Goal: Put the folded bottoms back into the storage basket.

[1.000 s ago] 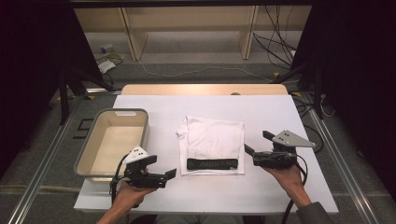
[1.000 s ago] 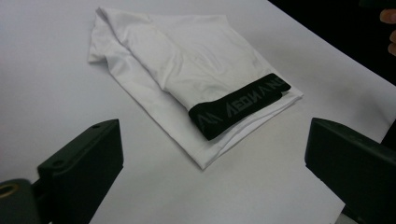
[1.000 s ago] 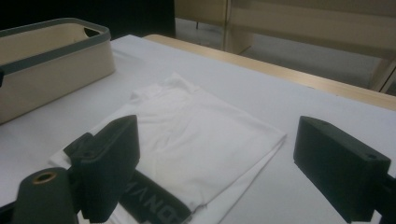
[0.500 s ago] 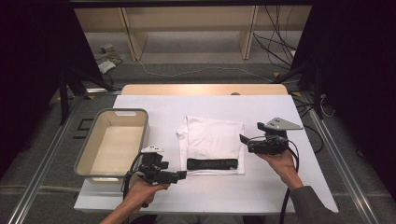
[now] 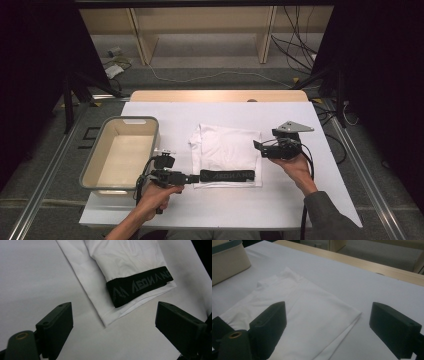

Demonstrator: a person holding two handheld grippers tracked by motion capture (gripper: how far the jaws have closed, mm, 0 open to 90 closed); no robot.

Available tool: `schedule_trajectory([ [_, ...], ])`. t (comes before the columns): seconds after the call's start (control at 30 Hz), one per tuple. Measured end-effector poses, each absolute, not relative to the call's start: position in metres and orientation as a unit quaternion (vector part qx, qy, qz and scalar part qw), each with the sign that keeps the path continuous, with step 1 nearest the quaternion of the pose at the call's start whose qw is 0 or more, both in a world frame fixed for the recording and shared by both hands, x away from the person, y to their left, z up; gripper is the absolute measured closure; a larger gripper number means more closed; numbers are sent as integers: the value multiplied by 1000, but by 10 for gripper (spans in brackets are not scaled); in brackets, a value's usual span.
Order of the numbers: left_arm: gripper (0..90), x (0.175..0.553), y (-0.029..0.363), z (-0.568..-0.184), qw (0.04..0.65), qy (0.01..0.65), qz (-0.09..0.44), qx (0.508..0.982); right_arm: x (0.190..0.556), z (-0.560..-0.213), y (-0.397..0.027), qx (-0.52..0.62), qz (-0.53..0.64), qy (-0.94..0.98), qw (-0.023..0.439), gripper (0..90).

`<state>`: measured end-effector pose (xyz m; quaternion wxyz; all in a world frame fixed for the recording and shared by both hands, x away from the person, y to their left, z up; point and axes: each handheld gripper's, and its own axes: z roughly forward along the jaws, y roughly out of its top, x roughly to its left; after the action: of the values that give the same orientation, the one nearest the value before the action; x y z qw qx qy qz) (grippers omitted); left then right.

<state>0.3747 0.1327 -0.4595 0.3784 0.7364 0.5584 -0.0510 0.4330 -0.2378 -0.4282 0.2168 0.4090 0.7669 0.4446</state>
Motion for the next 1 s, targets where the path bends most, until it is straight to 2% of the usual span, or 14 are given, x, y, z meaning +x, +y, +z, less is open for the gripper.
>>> schedule_trajectory([
  [0.13,155,382,127,-463,373,566,-68,732,443,-434,-239,422,438,765,212,152],
  [0.6,177,393,102,-470,346,576,-70,737,466,-445,-242,449,423,760,202,152],
  [1.0,142,401,93,-475,317,590,-63,740,479,-451,-236,455,413,764,196,152],
])
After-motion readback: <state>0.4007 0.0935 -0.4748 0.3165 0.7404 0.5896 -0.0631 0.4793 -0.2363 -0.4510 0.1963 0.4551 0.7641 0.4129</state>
